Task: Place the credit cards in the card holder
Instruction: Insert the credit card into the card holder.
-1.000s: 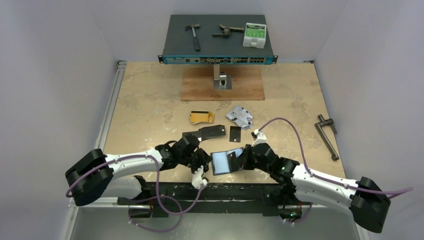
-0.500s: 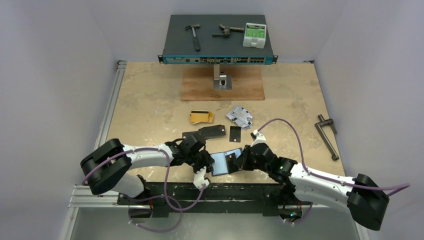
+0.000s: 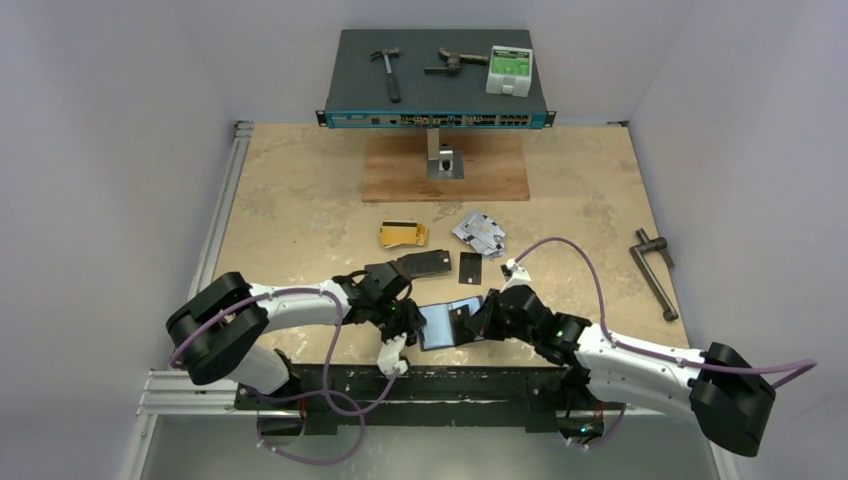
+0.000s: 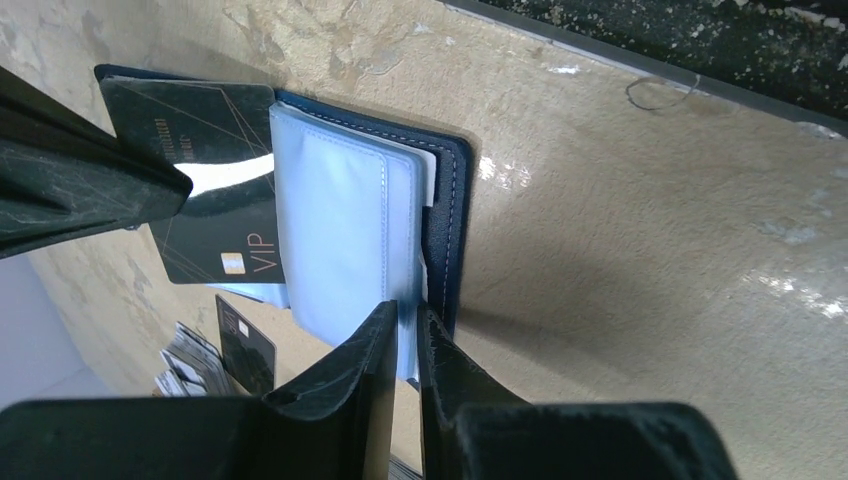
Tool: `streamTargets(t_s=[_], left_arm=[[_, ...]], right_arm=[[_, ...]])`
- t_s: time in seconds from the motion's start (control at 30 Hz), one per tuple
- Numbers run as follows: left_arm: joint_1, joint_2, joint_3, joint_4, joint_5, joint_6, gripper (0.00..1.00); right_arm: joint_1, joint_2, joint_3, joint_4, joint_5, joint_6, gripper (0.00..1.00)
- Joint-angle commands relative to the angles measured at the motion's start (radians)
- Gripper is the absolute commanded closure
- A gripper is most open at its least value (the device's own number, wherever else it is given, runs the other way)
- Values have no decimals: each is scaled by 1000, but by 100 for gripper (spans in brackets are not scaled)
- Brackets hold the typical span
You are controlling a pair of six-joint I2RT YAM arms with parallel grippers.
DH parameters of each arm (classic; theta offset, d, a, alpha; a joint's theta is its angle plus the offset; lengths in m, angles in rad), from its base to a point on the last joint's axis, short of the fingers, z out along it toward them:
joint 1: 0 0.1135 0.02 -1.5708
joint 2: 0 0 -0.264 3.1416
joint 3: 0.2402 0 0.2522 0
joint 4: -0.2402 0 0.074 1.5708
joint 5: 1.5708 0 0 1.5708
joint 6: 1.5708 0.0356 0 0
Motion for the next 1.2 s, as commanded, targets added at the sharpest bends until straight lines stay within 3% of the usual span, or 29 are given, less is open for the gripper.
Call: streamTargets(t_s=[0.0,0.6,0.9,1.17], left_arm=[[14,28,-27,-76,10,98,88],[8,18,-46,-96,-35,76,91],[-11,7,-46,-87,-48,26,96],[-23,1,-55,-75,-53,-6,96]], right_arm=[[-10,-18,-35,-4,43,-12,100],[-21,-232,-227,227,149,183,100],[-21,-34,-223,416,120,200,100],[-20,44,-188,367,108,177,100]])
